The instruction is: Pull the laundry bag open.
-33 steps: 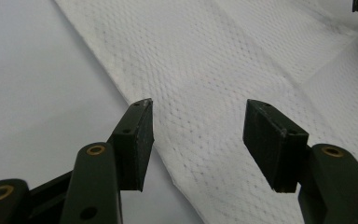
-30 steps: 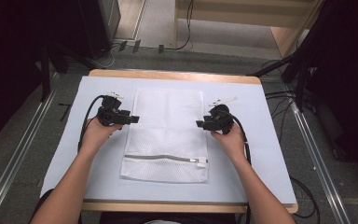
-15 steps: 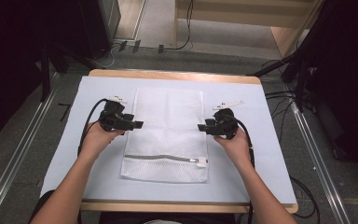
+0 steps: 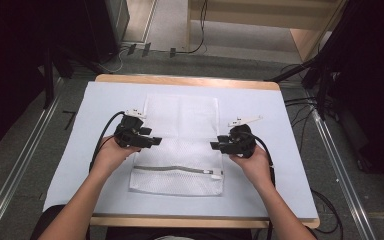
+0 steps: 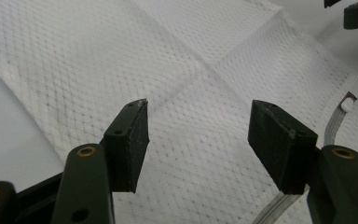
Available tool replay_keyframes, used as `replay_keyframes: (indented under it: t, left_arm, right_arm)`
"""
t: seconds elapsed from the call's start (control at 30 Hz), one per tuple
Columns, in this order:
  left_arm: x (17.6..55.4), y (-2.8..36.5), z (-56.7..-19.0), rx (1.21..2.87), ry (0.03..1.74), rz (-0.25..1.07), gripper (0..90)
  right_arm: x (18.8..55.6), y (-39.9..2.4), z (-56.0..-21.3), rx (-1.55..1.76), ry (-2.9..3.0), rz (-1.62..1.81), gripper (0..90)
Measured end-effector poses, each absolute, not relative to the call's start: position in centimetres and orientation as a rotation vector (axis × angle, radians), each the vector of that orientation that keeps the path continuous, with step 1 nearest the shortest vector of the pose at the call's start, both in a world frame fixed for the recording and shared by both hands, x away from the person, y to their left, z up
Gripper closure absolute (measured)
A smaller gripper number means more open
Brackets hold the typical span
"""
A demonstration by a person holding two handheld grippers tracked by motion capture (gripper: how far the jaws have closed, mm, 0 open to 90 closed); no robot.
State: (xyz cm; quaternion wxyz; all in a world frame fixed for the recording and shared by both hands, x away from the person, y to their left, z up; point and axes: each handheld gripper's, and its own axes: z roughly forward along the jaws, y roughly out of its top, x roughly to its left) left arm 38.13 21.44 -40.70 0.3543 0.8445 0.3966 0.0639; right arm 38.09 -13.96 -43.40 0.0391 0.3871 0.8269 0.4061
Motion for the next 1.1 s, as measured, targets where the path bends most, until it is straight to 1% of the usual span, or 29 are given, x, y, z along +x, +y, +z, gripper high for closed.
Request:
replay_keyframes:
  t: [0.07,0.13,0.23,0.27,0.33,0.37,0.4,0.43,0.5,0.53,0.57,0.6,0.63,0.73,0.83,0.93,1.0,1.03,1.1]
  left_arm:
    - [38.2,21.4,-40.8,2.162,1.02,0.104,34.9]
    - [38.2,21.3,-40.8,2.154,1.009,0.078,31.0]
    - [38.0,20.9,-40.8,2.16,0.976,0.063,26.4]
    - [37.9,20.7,-40.7,2.166,0.963,0.061,26.4]
    - [37.8,20.3,-40.6,2.158,0.949,0.047,22.0]
    - [37.7,20.0,-40.6,2.167,0.936,0.061,20.4]
    - [37.7,20.0,-40.6,2.167,0.936,0.061,20.4]
    - [37.5,19.7,-40.6,2.188,0.937,0.087,21.2]
    - [37.5,19.6,-40.7,2.191,0.941,0.088,25.7]
    - [37.4,19.5,-40.7,2.188,0.948,0.083,25.7]
    - [37.3,19.5,-40.7,2.182,0.945,0.074,34.7]
    - [37.1,19.4,-40.6,2.169,0.924,0.068,46.2]
    - [37.0,19.2,-40.5,2.173,0.911,0.07,50.1]
    - [36.4,18.6,-40.3,2.192,0.877,0.096,55.5]
    - [35.8,18.0,-40.4,2.201,0.861,0.102,57.1]
    - [35.4,17.5,-40.4,2.213,0.856,0.09,56.9]
    - [35.2,17.1,-40.4,2.222,0.852,0.075,54.8]
    - [35.2,16.8,-40.4,2.219,0.84,0.073,54.3]
    - [35.0,16.2,-40.3,2.218,0.827,0.086,52.6]
  right_arm:
    - [37.8,-14.1,-43.4,1.183,2.541,1.248,57.1]
    - [37.4,-14.2,-43.4,1.168,2.544,1.245,57.0]
    - [36.7,-14.5,-43.3,1.161,2.537,1.254,56.9]
    - [36.7,-14.5,-43.3,1.161,2.537,1.254,56.9]
    - [36.4,-14.7,-43.4,1.152,2.542,1.26,56.8]
    - [36.1,-15.0,-43.6,1.148,2.547,1.262,56.6]
    - [36.0,-15.1,-43.7,1.147,2.551,1.264,56.6]
    - [35.7,-15.2,-43.8,1.152,2.556,1.264,56.5]
    - [35.6,-15.2,-43.8,1.146,2.558,1.26,56.5]
    - [35.4,-15.3,-43.9,1.147,2.564,1.262,56.5]
    - [35.2,-15.4,-43.9,1.14,2.566,1.257,56.5]
    - [34.9,-15.5,-44.0,1.132,2.566,1.253,56.7]
    - [34.7,-15.6,-44.0,1.13,2.565,1.252,57.0]
    - [34.2,-15.6,-44.0,1.133,2.565,1.239,58.4]
    - [33.6,-15.6,-44.1,1.121,2.569,1.223,61.0]
    - [33.3,-15.7,-44.2,1.123,2.573,1.218,62.6]
    - [33.0,-15.8,-44.3,1.121,2.581,1.212,66.6]
    - [32.9,-16.0,-44.4,1.125,2.584,1.211,70.1]
    - [32.9,-16.0,-44.6,1.132,2.6,1.216,73.0]
